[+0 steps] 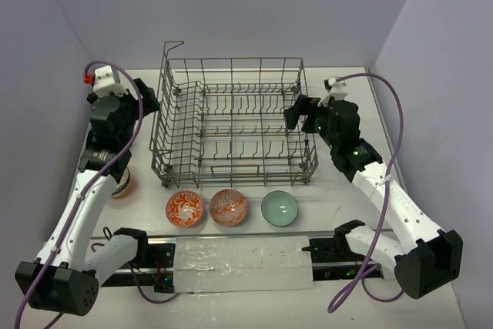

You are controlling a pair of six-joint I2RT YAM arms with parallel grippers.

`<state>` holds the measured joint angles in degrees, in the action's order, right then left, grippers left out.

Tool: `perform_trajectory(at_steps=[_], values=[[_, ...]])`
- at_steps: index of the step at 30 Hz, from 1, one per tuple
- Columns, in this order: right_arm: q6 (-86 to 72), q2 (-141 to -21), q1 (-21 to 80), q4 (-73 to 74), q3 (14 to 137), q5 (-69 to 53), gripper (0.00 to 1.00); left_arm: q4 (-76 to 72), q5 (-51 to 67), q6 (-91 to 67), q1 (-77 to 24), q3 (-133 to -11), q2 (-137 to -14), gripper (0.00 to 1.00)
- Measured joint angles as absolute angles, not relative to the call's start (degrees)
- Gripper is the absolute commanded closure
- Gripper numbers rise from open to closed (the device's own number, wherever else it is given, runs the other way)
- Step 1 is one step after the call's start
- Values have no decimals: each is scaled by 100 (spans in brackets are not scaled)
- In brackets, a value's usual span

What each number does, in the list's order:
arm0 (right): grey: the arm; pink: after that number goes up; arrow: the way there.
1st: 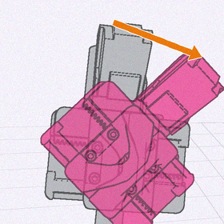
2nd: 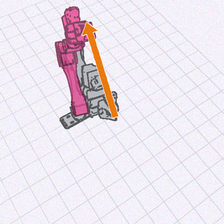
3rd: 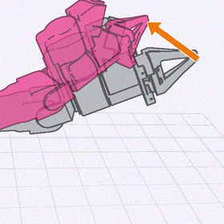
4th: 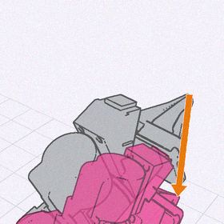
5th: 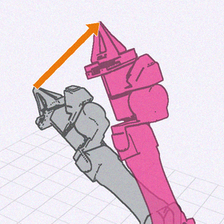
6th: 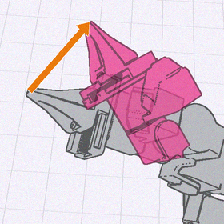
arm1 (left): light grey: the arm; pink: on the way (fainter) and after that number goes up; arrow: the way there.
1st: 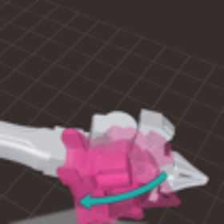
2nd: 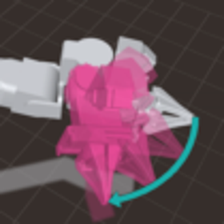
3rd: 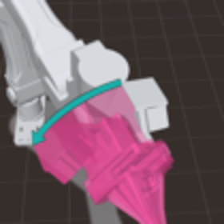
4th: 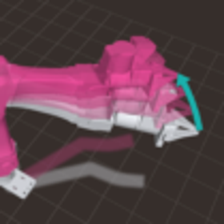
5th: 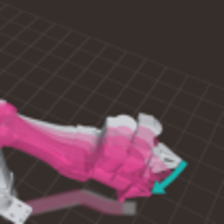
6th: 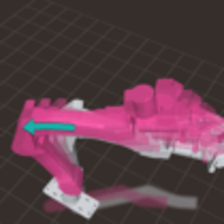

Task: Load the bowls into the dish rack
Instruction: Pick up the bowl from the bowl.

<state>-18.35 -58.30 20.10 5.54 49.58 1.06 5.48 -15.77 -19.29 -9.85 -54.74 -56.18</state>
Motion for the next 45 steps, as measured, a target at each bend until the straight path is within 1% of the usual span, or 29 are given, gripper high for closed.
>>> perform_trajectory(at_steps=[8,14,22,23,26,29,32,36,41,45], values=[[-1994,-5808,2209,613,4947,64,0,515,-1890,-1984,-985,-5376,-5568,1],[-2008,-5811,2467,1170,5415,189,0,495,-2067,-2080,-985,-5256,-5485,1],[-2010,-5400,2488,1385,5476,108,0,416,-2137,-2027,-985,-5227,-5509,1],[-2010,-5354,2488,1389,5474,106,0,414,-2158,-2012,-985,-5223,-5509,3],[-2008,-5216,2488,1400,5428,113,0,436,-2272,-1914,-985,-5223,-5535,5],[-1997,-5113,2488,1487,5363,148,0,657,-2502,-1846,-985,-5341,-5690,5],[-1992,-5094,2488,1529,5345,189,0,961,-2873,-1806,-985,-5581,-5953,2],[-1992,-5081,2488,1533,5275,158,1,1365,-3321,-1811,-985,-5811,-6202,2],[-1992,-5074,2488,1514,5262,32,2,1673,-3575,-1826,-985,-5835,-6361,3],[-1992,-5015,2488,1514,5196,-1,1,1767,-3645,-1822,-965,-5833,-6453,1]])
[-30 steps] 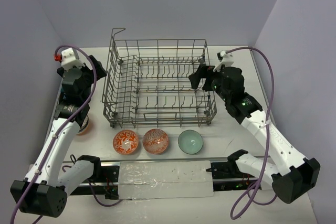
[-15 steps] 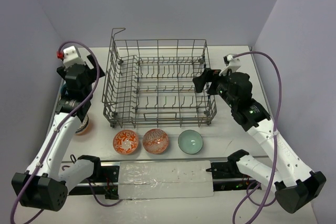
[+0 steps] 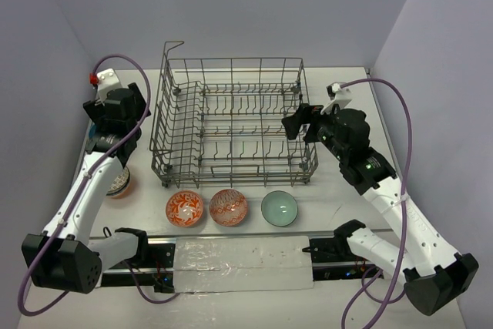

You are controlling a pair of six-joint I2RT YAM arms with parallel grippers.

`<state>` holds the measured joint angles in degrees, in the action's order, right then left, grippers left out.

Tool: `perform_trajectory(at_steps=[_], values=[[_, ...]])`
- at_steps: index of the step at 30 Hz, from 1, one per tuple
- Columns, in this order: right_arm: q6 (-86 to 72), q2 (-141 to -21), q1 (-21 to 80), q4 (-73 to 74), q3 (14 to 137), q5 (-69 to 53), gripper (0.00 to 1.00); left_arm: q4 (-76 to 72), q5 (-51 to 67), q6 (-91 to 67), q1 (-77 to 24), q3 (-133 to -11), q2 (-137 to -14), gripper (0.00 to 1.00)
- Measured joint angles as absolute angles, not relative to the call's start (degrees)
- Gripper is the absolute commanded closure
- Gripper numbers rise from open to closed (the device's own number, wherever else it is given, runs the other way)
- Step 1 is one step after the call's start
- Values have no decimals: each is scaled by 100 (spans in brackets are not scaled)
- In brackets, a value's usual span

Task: Load the bowls into the dish rack
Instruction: Pick up the bowl from the bowl.

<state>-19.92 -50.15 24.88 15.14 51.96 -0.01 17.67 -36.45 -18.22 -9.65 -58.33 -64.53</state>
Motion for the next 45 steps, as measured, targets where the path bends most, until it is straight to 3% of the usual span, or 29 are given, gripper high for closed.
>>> perform_trajectory(at_steps=[35,45], values=[[-1944,-4930,2488,1503,5194,-56,1,1586,-1887,-1938,222,-5627,-7389,2],[-1944,-4958,2488,1470,5146,-93,1,1575,-1745,-2025,353,-5627,-7577,10]])
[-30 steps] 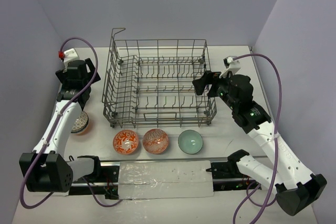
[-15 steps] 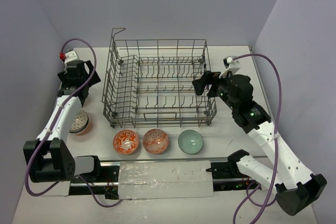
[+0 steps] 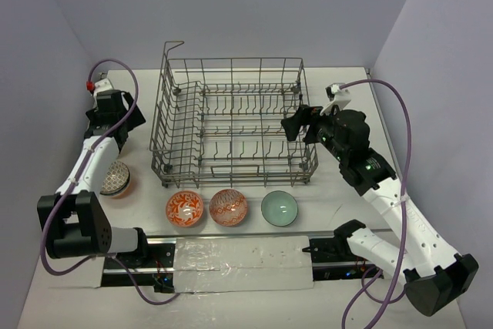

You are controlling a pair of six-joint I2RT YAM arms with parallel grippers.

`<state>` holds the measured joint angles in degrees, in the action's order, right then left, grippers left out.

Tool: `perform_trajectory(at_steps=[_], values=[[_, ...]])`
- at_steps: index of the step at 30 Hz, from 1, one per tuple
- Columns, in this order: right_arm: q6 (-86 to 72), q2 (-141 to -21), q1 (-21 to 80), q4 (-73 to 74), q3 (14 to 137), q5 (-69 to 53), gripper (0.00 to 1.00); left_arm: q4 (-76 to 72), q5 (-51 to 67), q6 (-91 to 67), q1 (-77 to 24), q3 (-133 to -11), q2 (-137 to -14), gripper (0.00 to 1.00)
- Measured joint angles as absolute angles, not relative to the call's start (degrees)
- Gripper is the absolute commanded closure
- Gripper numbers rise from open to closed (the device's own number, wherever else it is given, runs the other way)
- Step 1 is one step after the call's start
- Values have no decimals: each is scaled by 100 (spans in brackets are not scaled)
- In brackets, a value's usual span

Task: Load the bowls into the dish rack
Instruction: Pick up the bowl from the bowl.

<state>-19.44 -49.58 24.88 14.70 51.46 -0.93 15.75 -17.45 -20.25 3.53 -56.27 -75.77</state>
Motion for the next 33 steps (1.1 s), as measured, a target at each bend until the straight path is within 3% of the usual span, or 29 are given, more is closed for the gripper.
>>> perform_trajectory(at_steps=[24,33], values=[[-1857,-4897,2488,1479,5129,-67,0,1804,-1785,-2193,469,-5747,-8167,21],[-1835,-4897,2488,1500,5129,-67,14,1881,-1791,-2220,497,-5854,-8355,26]])
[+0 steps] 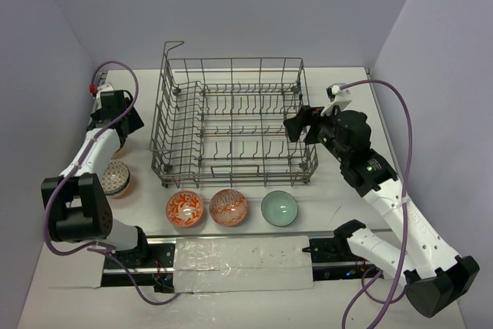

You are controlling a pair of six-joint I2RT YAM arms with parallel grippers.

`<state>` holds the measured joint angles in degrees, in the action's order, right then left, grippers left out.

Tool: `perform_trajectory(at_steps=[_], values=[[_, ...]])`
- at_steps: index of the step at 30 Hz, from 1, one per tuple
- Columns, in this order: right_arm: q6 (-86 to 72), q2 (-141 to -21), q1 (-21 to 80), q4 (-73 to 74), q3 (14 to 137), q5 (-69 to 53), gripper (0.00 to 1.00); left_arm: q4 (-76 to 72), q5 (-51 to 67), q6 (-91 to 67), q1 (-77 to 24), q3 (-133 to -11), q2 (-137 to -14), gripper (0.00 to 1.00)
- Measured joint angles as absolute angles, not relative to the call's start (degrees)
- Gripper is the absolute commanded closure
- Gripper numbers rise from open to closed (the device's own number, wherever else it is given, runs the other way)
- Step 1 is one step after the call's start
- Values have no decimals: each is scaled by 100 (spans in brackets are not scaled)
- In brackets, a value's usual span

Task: Load the bowls into the dish rack
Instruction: Pick up the bowl from the bowl.

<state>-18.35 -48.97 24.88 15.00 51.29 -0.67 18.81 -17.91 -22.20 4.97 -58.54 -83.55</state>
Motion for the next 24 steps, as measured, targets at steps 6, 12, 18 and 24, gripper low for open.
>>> perform_trajectory(at_steps=[6,12,18,24], values=[[-1837,-4897,2488,1525,5129,-64,19,1938,-1850,-2226,497,-5889,-8493,30],[-1837,-4897,2488,1529,5129,19,23,2005,-1953,-2233,497,-5898,-8536,33],[-1837,-4897,2488,1529,5129,40,28,2038,-2056,-2239,497,-5918,-8543,35],[-1833,-4897,2488,1529,5129,45,36,2075,-2112,-2237,497,-5929,-8635,37]])
